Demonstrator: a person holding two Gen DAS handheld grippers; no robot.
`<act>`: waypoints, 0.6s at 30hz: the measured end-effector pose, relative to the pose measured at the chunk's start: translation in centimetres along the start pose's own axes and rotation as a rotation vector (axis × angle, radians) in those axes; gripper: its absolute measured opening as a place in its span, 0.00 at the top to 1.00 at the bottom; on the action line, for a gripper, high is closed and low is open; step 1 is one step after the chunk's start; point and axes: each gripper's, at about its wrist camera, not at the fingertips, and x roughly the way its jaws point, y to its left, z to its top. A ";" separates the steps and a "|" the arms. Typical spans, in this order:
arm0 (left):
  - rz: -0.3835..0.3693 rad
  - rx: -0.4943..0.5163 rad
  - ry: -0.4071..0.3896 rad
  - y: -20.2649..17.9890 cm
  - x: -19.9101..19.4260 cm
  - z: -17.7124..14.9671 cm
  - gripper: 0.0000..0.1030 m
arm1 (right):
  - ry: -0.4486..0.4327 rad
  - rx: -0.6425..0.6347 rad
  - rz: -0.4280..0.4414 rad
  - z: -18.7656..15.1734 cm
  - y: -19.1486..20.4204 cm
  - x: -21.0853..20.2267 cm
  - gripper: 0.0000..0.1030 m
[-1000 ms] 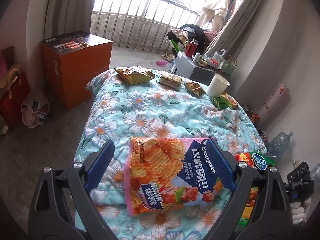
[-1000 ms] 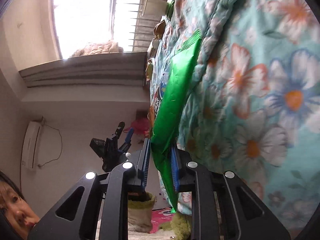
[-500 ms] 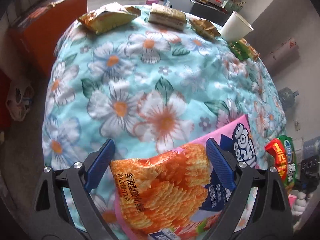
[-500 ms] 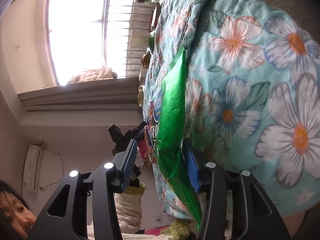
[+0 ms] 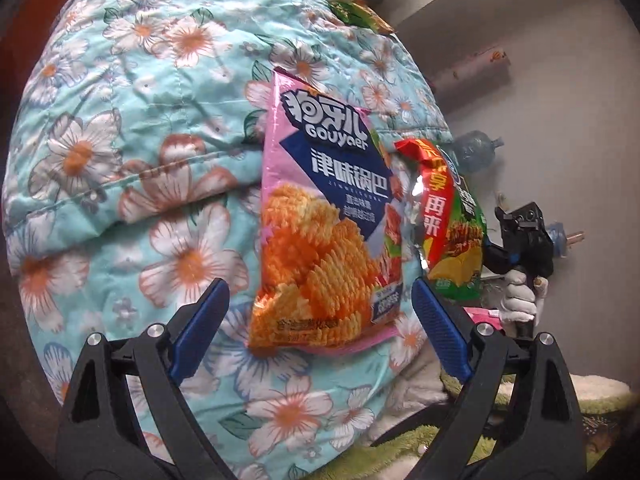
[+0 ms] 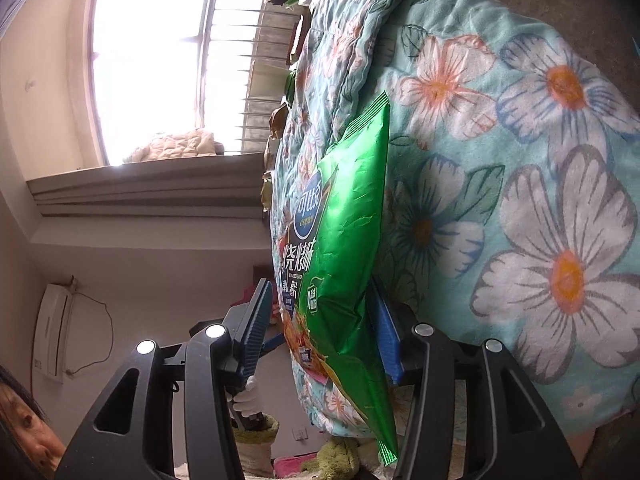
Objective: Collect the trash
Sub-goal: 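Grasp the pink Gouyaer snack bag with the left tool while the right tool grasps the green Copico chip bag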
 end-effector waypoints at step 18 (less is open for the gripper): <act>0.004 -0.003 -0.070 0.3 4.3 3.6 0.56 | 0.003 -0.022 -0.071 -1.0 0.3 1.1 0.54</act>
